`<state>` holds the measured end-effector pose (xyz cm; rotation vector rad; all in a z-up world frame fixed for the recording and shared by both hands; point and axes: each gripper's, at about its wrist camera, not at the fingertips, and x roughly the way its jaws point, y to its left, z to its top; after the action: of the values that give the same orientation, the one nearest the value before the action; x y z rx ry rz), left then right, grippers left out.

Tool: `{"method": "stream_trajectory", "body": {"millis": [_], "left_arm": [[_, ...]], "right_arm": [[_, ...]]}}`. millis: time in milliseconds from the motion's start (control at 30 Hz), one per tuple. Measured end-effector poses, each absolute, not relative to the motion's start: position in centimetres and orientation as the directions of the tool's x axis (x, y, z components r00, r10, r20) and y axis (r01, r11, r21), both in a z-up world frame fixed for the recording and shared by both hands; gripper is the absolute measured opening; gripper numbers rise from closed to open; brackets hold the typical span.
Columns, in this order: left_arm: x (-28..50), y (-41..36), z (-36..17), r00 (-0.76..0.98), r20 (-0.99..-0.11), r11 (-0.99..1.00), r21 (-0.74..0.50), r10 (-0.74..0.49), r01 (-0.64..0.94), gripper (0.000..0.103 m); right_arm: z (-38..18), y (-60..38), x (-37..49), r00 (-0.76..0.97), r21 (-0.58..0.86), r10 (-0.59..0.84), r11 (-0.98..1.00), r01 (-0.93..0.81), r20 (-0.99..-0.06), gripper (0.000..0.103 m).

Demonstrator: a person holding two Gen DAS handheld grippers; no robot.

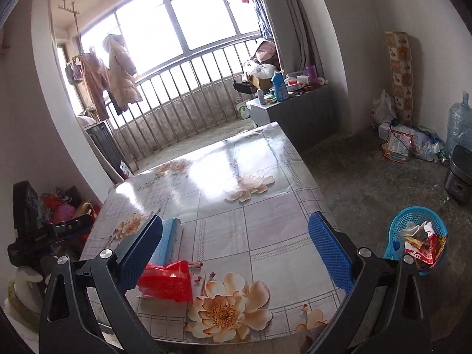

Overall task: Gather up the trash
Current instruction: 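Return both tools to the table toward the red plastic bag, then grasp the red plastic bag with the right tool and lift it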

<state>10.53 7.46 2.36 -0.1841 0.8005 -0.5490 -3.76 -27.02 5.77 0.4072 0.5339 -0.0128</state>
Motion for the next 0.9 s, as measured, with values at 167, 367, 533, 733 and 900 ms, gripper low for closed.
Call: {"method": "stream_trajectory", "body": {"millis": [167, 367, 533, 733, 900], "left_arm": [[9.8, 7.6, -0.4, 0.536, -0.671, 0.856, -0.350, -0.513, 0.382, 0.094], [10.2, 8.1, -3.2, 0.473, -0.707, 0.848, -0.400, -0.526, 0.347, 0.088], [10.8, 8.7, -4.7, 0.430, -0.707, 0.826, -0.454, -0.562, 0.334, 0.063], [11.3, 8.1, -6.6, 0.358, -0.686, 0.773, -0.529, -0.633, 0.351, 0.042], [11.4, 6.9, -7.5, 0.301, -0.669, 0.729, -0.568, -0.679, 0.382, 0.034]], "right_arm": [[3.3, -24.2, -2.0, 0.782, 0.472, 0.279, 0.881, 0.023, -0.558, 0.082], [0.5, -20.5, 0.1, 0.643, 0.522, 0.420, 0.852, -0.037, -0.641, 0.064], [-1.7, -19.4, 1.7, 0.551, 0.582, 0.485, 0.813, 0.002, -0.679, 0.056], [-3.9, -19.1, 3.1, 0.475, 0.633, 0.533, 0.771, 0.067, -0.700, 0.038], [-4.7, -18.8, 3.6, 0.461, 0.636, 0.529, 0.765, 0.105, -0.712, 0.018]]}}
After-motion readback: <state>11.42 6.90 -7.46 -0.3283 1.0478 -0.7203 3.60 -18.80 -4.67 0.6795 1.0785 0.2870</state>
